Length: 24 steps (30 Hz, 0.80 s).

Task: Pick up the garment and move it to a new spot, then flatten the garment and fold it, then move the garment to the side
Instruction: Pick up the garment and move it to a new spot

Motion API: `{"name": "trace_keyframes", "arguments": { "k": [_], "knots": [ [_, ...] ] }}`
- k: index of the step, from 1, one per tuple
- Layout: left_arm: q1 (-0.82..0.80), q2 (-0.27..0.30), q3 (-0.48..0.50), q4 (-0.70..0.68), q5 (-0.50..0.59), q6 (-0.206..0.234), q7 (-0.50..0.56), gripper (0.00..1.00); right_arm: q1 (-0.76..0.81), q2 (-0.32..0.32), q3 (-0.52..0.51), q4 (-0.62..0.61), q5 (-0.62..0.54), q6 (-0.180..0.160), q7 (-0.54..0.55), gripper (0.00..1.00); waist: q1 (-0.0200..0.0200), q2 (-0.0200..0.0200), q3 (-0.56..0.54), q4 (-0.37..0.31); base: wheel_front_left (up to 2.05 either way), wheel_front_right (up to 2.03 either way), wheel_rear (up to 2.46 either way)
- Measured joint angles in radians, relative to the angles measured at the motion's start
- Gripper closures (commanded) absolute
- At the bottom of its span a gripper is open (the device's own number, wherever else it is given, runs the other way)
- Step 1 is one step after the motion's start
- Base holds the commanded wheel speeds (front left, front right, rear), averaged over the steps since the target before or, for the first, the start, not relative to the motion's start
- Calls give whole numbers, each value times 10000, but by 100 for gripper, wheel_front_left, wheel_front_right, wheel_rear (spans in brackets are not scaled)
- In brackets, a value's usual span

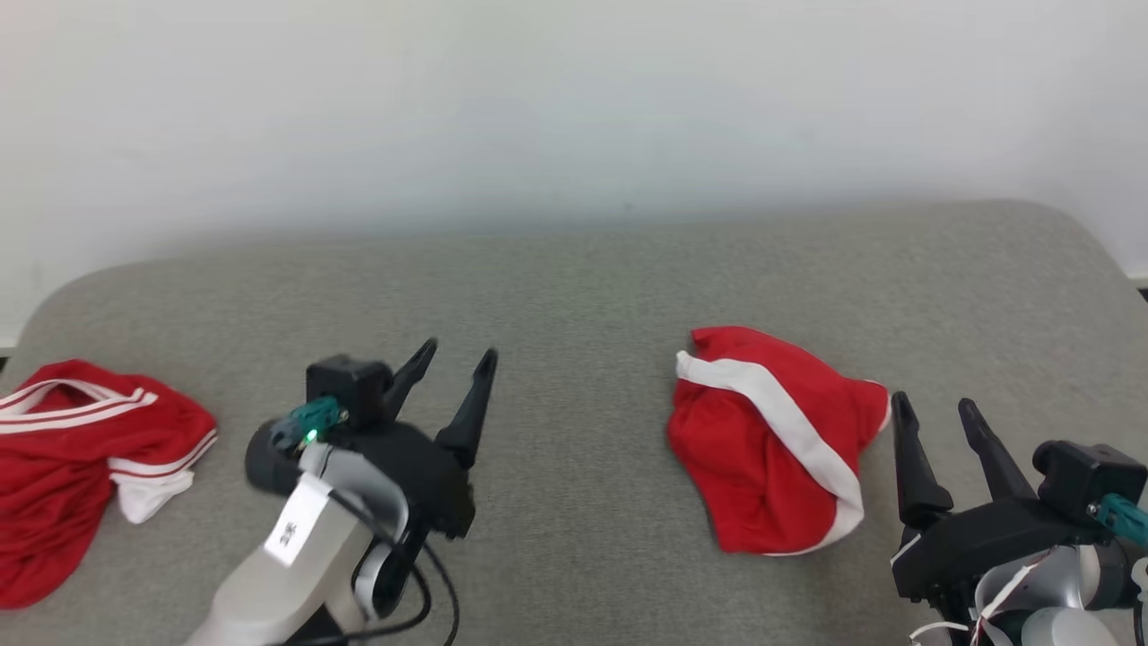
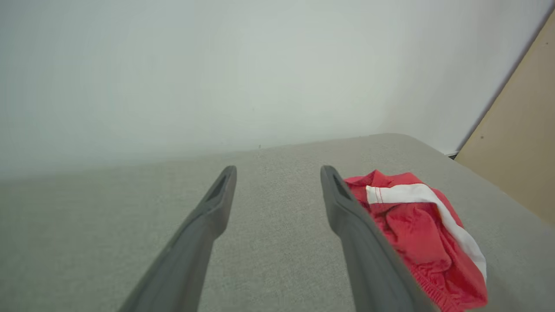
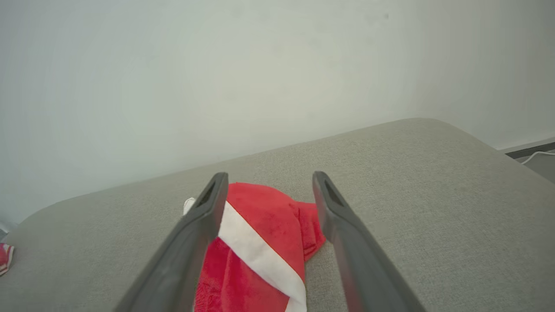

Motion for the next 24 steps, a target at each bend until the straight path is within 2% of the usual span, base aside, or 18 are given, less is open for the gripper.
{"name": "trace_keyframes", "arguments": {
  "k": [5,8,16,24],
  "knots": [
    [1054,529,525,-546,-284,679,0,0,221,-54,-178,50,-13,21,-357,0,-1,0,-211,624,0,0,0],
    [1768,886,851,-982,-431,920,0,0,296,-40,-255,109,-15,19,-571,0,0,0,-328,986,0,0,0],
    [3763,1870,1475,-2483,-750,1185,2,0,584,29,-267,355,-17,-27,-861,0,-1,0,-652,1693,0,0,0],
    [5152,2454,1985,-4215,-165,1275,2,0,789,67,-608,660,-15,-174,-936,0,-1,-1,-827,1695,0,0,0]
  ]
}}
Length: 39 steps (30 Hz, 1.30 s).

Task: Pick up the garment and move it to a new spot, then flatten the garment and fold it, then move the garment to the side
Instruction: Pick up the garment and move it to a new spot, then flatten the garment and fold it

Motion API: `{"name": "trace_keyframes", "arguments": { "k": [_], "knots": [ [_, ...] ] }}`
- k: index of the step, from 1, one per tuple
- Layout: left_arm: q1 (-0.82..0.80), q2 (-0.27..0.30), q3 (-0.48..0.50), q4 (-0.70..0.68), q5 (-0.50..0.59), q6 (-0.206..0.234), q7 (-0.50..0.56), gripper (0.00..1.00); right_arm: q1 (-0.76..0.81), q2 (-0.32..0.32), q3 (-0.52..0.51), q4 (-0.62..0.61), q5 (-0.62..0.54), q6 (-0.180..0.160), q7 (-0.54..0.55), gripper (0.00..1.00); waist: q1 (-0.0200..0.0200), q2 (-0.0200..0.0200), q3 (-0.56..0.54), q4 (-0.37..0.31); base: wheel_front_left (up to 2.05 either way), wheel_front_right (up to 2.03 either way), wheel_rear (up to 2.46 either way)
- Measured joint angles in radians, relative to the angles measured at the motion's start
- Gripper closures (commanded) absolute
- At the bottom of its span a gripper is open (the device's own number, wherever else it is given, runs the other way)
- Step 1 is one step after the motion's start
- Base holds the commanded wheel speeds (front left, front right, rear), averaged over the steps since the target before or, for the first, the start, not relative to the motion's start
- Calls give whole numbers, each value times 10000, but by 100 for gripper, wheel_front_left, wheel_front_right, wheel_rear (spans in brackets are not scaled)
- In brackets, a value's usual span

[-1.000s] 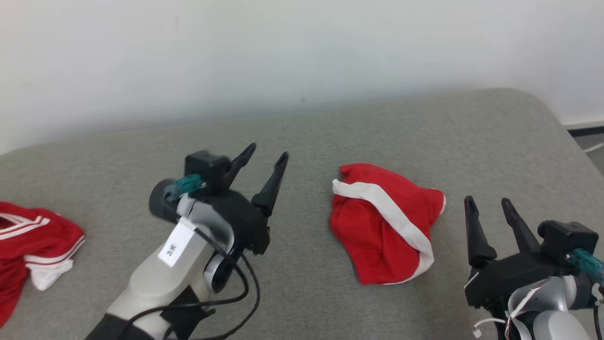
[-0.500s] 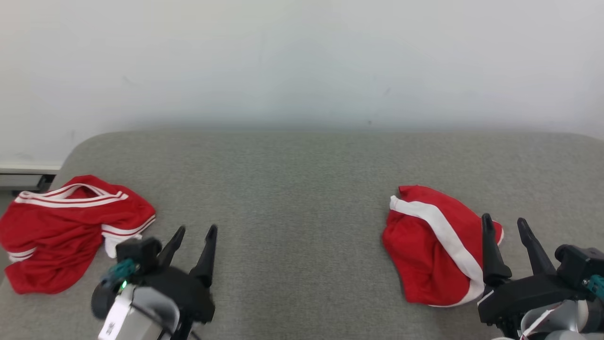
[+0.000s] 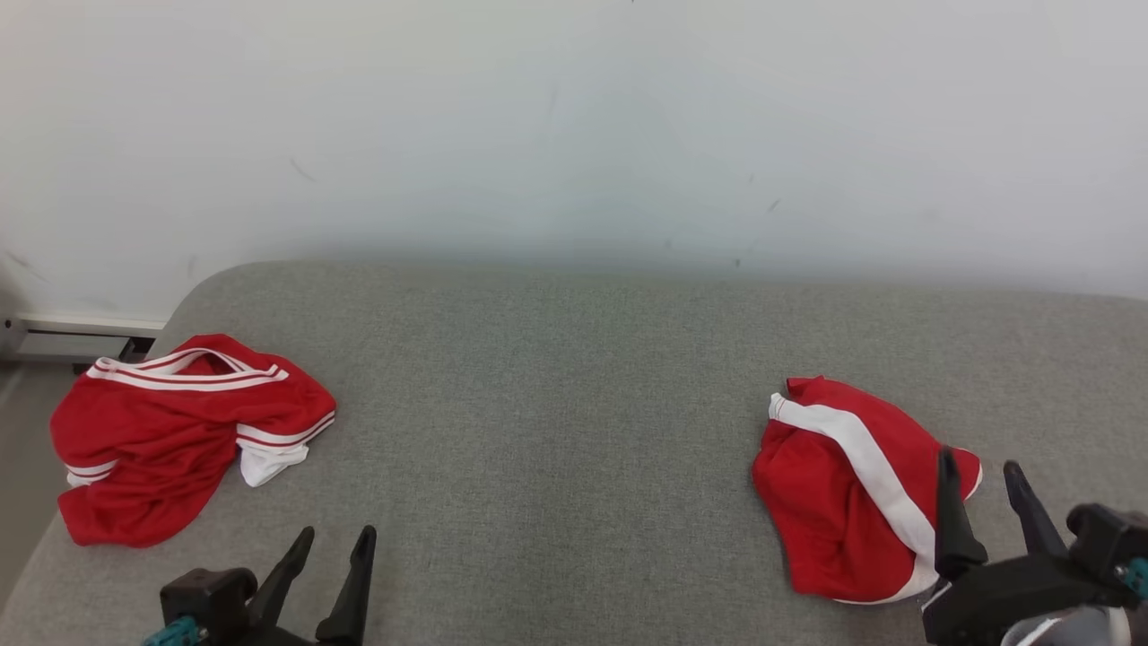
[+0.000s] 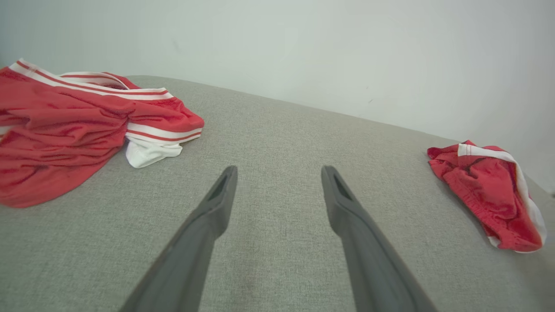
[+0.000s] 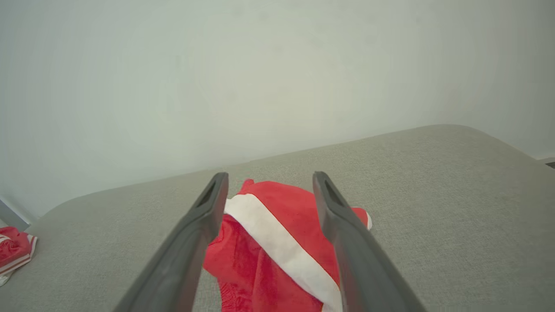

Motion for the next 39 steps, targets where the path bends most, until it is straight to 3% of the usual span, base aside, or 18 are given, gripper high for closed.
{"name": "trace_keyframes", "arguments": {
  "k": [8,16,27,39],
  "knots": [
    [959,-94,1392,-959,1237,0,0,0,564,29,-226,117,0,-84,-94,0,1,0,-59,-92,0,0,0],
    [1633,-708,2115,-1737,2161,0,-2,0,636,54,-148,75,-2,-144,-98,0,1,0,-40,-297,0,0,0],
    [1839,-1200,2594,-2525,3181,0,522,0,635,58,-211,6,-2,-161,-96,0,1,0,104,-469,0,0,0],
    [2122,-1371,2673,-3189,3476,0,1480,0,516,75,36,-12,-33,-173,10,0,2,0,278,-682,0,0,0]
  ]
}}
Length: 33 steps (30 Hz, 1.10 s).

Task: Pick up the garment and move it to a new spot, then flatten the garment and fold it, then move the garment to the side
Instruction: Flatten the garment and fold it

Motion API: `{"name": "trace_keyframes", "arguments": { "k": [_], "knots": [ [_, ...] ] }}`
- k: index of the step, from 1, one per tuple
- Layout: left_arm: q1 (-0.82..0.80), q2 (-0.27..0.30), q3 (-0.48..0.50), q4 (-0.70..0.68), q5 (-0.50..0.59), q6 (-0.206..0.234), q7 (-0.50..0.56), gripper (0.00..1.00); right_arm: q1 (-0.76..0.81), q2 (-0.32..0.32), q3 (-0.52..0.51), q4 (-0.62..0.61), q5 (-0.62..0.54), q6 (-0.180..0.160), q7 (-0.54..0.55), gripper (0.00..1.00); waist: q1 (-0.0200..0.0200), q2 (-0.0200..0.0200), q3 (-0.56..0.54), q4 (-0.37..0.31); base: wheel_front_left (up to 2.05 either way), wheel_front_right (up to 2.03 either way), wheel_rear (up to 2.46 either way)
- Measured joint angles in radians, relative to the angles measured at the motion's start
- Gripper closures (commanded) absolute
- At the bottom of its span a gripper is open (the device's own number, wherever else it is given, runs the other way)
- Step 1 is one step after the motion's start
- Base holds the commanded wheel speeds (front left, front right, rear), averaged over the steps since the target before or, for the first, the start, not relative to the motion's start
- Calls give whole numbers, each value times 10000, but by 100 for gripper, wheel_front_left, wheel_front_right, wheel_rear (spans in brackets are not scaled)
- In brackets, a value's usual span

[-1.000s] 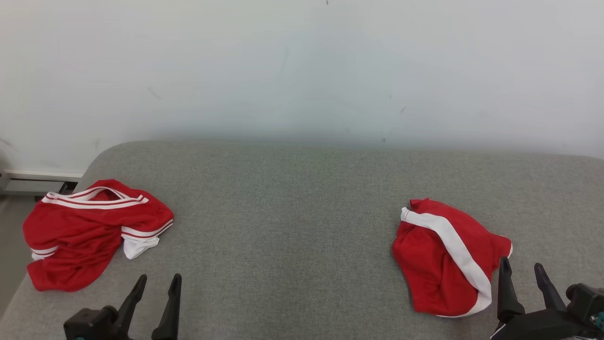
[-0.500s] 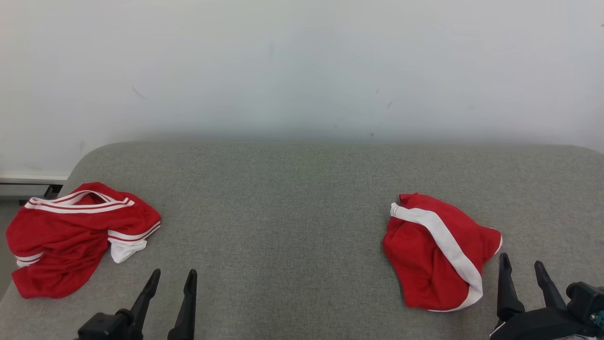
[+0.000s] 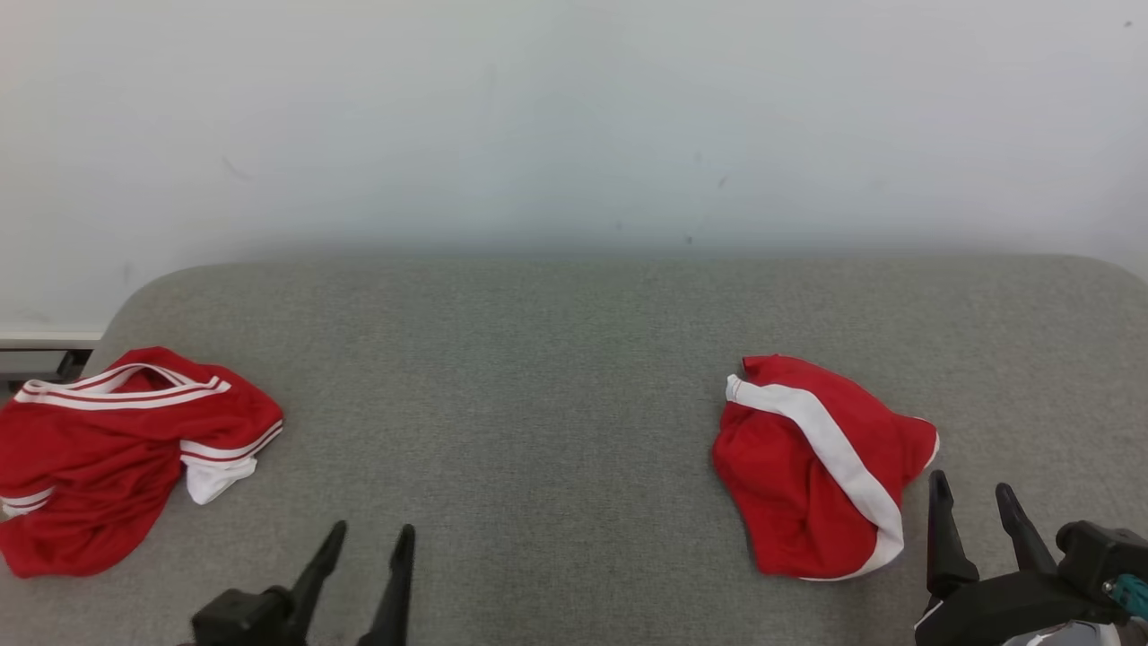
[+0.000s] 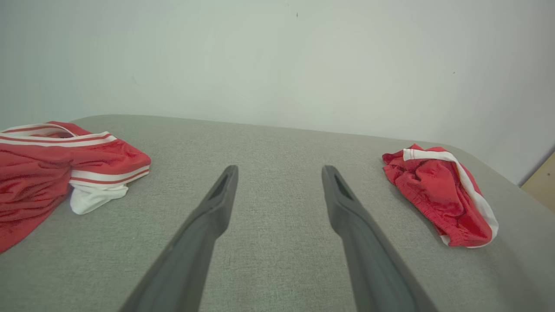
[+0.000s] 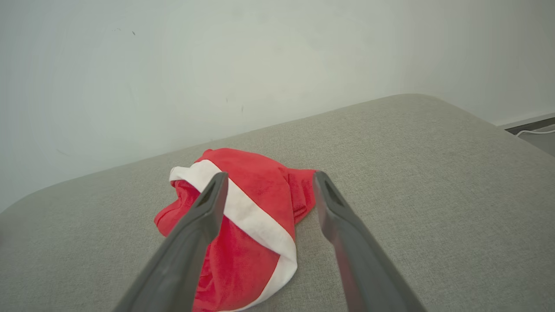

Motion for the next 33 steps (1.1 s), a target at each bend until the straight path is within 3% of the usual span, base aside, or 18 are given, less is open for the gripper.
{"name": "trace_keyframes", "arguments": {
  "k": [4,15,22,33],
  "knots": [
    [-224,-203,-556,75,-25,-29,439,0,-162,0,121,-31,-75,0,82,0,0,0,93,-240,0,0,0],
    [-1874,-961,-2042,1452,-23,-1007,1873,0,-327,-36,219,-205,-163,0,263,0,1,1,484,-1361,0,0,0],
    [-2721,-1475,-2531,2385,-25,-1522,2638,0,-345,-38,253,-286,-163,-2,336,0,1,1,942,-2399,0,0,0],
    [-3733,-1816,-2780,3850,-25,-1791,3218,0,-1014,-12,560,-221,-61,-2,316,0,1,1,1885,-3629,0,0,0]
  ]
}}
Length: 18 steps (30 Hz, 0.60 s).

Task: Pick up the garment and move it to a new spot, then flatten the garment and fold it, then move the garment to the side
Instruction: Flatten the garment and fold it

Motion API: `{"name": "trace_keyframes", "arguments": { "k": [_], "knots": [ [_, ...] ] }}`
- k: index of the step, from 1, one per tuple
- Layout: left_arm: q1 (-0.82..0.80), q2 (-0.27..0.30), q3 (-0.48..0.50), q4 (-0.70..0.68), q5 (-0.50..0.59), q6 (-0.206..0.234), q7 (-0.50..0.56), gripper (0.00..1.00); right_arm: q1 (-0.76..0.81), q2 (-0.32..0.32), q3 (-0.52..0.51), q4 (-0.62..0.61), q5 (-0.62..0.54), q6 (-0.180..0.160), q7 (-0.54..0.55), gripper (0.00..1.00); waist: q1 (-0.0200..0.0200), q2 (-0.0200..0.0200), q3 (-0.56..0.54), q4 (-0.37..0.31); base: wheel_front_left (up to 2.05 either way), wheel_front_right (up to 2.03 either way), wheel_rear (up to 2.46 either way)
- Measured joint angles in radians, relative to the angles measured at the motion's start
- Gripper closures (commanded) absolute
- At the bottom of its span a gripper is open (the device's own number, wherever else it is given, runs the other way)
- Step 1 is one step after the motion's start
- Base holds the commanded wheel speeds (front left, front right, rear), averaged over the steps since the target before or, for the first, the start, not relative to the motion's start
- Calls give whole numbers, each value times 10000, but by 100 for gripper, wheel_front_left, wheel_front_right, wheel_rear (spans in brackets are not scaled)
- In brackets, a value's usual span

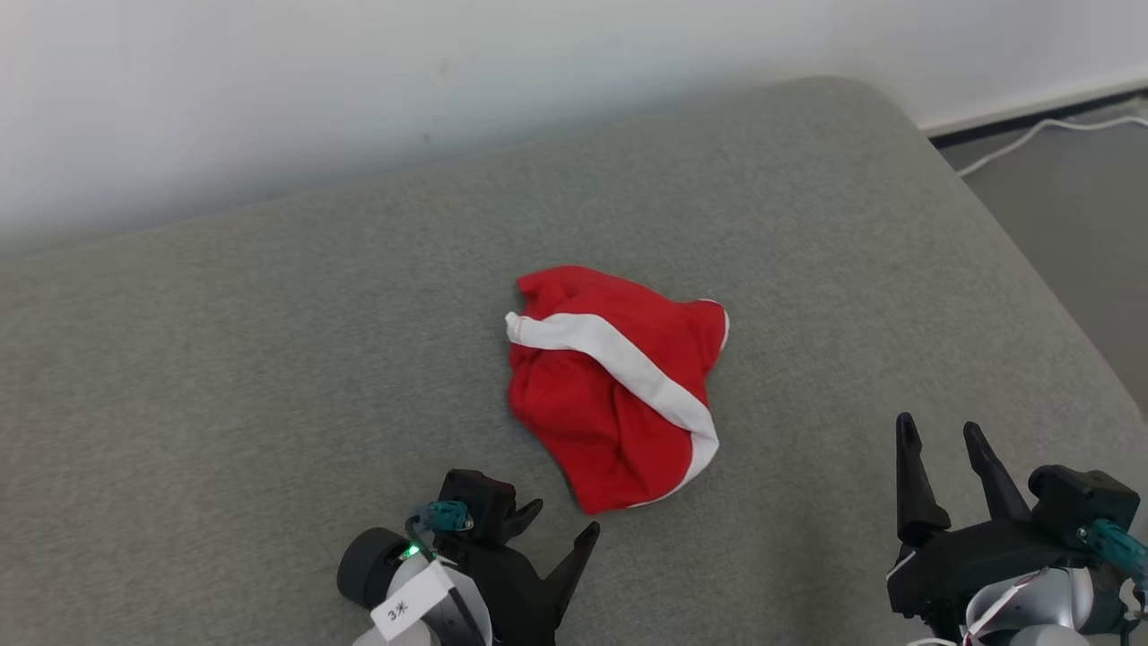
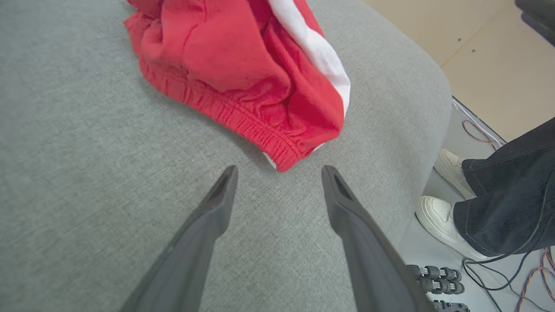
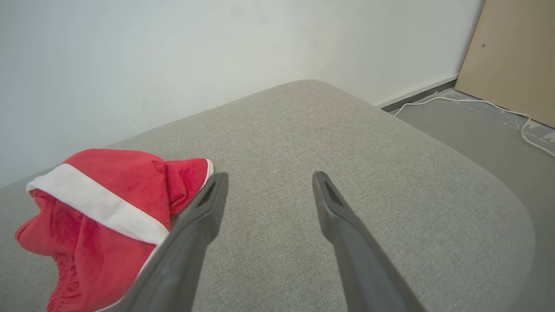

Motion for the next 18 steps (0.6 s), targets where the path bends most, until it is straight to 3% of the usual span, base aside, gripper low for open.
{"name": "trace_keyframes", "arguments": {
  "k": [8,16,18],
  "knots": [
    [-489,-111,-105,1014,0,-82,155,0,-120,23,36,236,104,-29,-176,0,0,0,612,-628,0,0,0],
    [-762,-301,-52,1475,-6,-163,-136,0,-174,42,42,387,198,-31,-349,0,0,1,818,-761,0,0,0],
    [-895,-336,-104,1651,-13,-176,-178,22,-275,50,50,476,213,-31,-385,0,0,0,804,-729,0,0,0]
  ]
}}
